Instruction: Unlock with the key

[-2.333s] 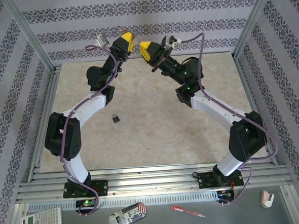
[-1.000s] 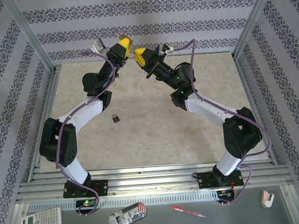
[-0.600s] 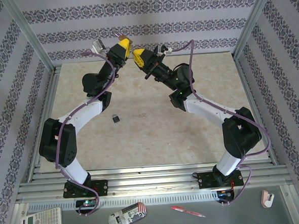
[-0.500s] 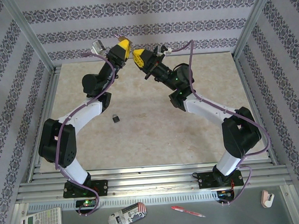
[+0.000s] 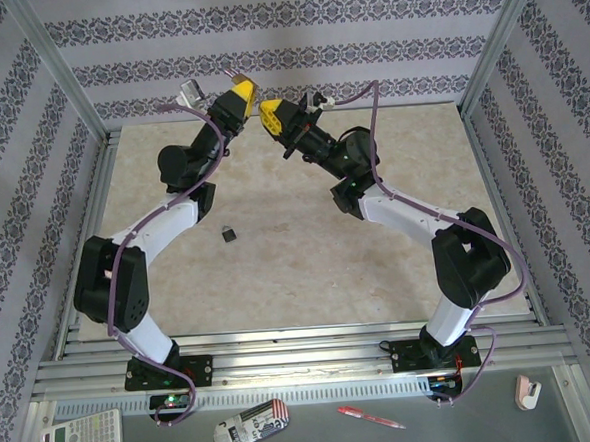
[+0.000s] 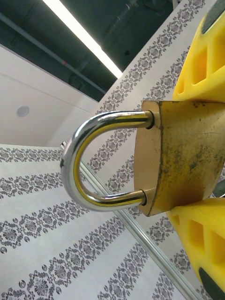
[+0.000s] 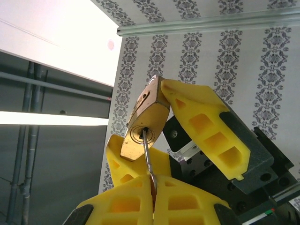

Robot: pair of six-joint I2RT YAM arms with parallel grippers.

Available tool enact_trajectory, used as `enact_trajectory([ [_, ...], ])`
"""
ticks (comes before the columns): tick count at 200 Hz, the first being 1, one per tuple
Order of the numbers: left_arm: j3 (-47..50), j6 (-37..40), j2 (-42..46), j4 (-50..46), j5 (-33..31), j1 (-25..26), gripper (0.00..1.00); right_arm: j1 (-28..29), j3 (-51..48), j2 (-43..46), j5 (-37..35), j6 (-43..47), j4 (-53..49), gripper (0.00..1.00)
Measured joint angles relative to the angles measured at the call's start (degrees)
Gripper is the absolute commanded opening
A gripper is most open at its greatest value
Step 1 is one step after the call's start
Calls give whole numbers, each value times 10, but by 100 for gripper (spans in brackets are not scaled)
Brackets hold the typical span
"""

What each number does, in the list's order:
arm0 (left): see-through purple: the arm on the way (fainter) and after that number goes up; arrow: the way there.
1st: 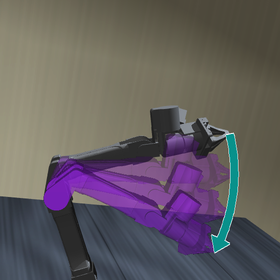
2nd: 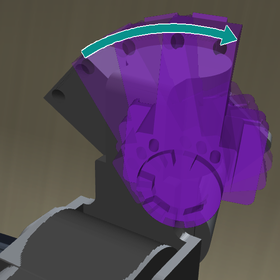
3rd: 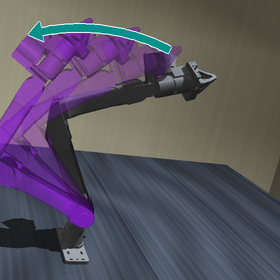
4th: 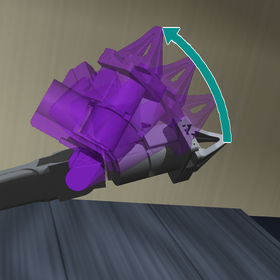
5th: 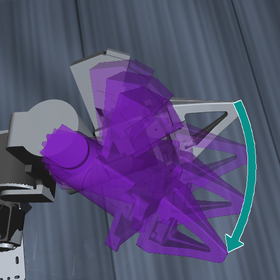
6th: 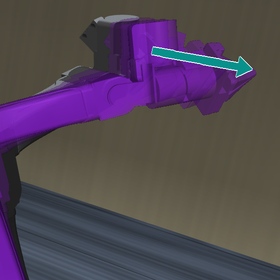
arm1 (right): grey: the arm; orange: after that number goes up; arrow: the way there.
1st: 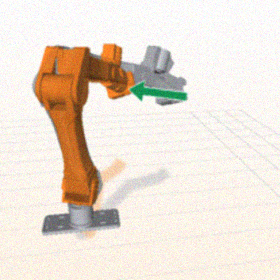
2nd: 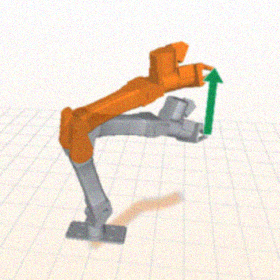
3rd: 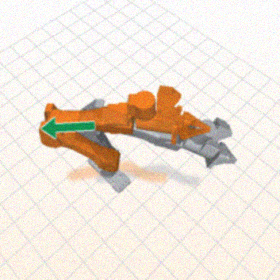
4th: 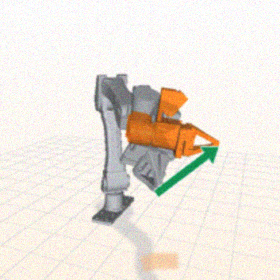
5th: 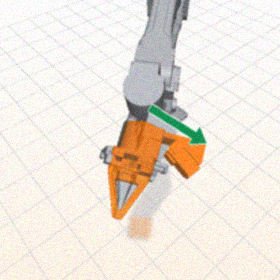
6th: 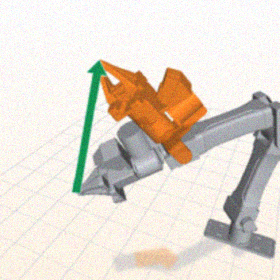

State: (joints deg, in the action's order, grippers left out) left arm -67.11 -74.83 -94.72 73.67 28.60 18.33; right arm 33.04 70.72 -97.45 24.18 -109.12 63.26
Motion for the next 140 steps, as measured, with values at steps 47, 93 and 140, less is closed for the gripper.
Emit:
enact_trajectory([
  [47, 38, 26, 36, -22, 12, -7, 0, -15, 0, -1, 45, -47, 0, 0],
  [93, 47, 37, 37, -28, 15, -12, 0, -23, 10, -19, 67, -83, -2, 0],
  [140, 57, 39, 40, -19, 16, -13, 0, -30, 23, -36, 71, -97, 0, 0],
])
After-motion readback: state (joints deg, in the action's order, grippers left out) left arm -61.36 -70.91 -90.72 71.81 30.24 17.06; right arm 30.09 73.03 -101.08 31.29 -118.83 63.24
